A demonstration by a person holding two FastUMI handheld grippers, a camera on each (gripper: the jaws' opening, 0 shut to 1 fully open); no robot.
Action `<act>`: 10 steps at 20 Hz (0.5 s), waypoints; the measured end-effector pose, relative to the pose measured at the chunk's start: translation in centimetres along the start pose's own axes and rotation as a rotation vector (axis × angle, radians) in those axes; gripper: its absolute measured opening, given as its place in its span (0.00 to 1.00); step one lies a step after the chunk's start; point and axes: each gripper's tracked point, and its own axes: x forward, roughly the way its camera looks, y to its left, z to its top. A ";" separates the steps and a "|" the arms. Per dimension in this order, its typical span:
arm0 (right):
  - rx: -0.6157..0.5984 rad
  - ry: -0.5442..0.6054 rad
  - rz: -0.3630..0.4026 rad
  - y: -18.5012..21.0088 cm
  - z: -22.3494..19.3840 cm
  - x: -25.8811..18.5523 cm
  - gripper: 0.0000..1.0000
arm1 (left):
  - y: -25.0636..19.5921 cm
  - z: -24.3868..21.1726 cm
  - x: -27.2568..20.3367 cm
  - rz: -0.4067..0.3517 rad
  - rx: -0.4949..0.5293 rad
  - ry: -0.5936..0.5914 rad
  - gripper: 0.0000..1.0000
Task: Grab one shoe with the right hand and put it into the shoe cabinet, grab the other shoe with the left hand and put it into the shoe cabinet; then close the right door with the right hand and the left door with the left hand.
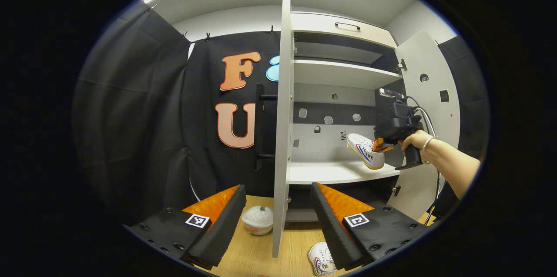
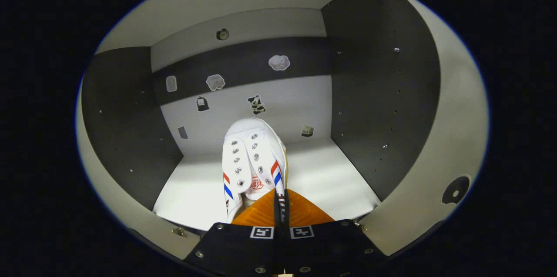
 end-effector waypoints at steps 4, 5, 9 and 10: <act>0.050 0.104 -0.025 -0.7 -2.0 4.2 0.00 | 0.7 -0.2 0.2 0.024 0.001 0.001 0.96; 0.037 0.123 -0.034 -1.0 -2.6 5.0 0.00 | 0.7 -0.4 0.1 0.026 -0.003 0.004 0.99; 0.067 0.143 -0.024 -0.8 -3.3 5.6 0.01 | 0.7 -0.9 0.2 0.034 -0.004 0.018 0.96; 0.077 0.127 -0.008 -0.6 -3.1 5.1 0.13 | 0.6 -0.9 0.2 0.035 -0.006 0.019 0.96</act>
